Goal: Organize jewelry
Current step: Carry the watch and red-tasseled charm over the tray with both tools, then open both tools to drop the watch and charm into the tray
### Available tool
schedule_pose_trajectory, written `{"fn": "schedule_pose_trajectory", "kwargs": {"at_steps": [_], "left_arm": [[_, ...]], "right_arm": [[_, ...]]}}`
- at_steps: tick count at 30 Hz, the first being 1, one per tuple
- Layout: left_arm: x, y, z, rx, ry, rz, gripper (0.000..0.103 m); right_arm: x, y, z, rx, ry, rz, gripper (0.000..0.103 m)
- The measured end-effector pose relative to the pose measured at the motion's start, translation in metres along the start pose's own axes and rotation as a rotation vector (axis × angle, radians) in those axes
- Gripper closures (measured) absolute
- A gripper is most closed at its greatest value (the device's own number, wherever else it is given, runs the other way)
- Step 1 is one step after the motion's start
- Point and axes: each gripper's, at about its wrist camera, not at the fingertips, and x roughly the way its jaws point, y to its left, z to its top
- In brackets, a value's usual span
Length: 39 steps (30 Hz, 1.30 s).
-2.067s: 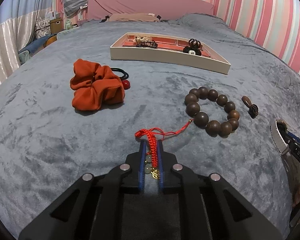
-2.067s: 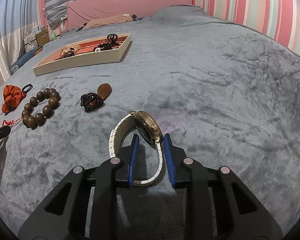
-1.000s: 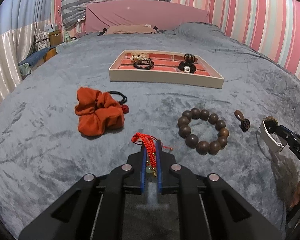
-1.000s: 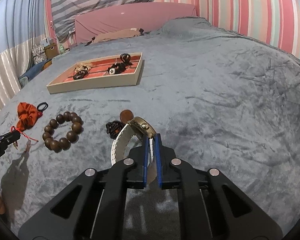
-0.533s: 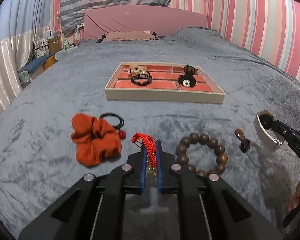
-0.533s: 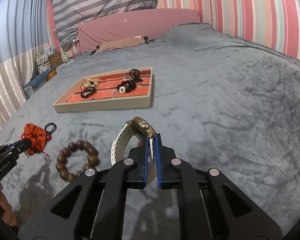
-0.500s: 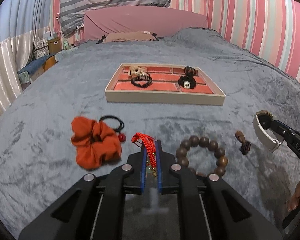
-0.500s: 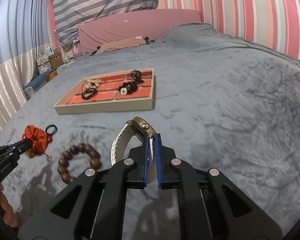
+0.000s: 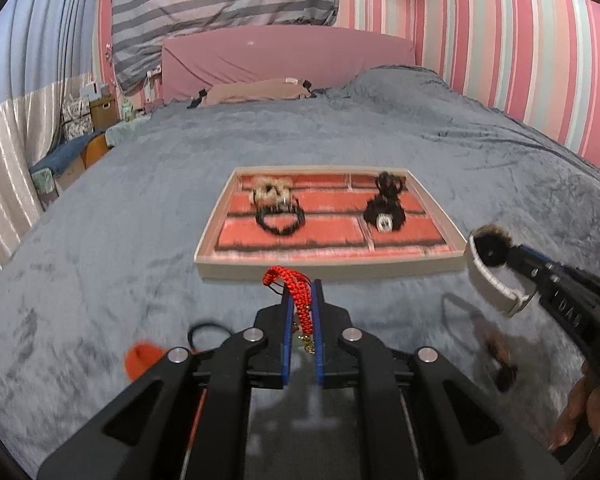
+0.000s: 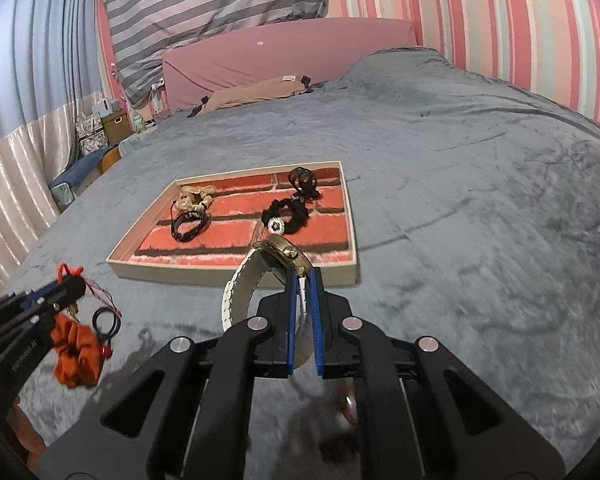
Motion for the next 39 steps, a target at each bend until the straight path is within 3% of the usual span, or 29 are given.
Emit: {"fn": "schedule_pose_trajectory", "kwargs": {"at_steps": [17,30,39], "left_arm": [[0.093,0.015,0.069,-0.032,-0.028,-0.001,0.094],[0.165,0.032,0.068,-0.053,0.039,0.027,0.094],[0.192,0.038,0.061,-0.044,0.079,0.042,0.094]], "right_arm": [[0.096,0.026,0.054,-0.009,-0.005,-0.028,0.095],[0.157,0.016,0.054,-0.012,0.046,-0.081,0.095],[0.172,0.018,0.053,-0.037,0.054,-0.093,0.095]]}}
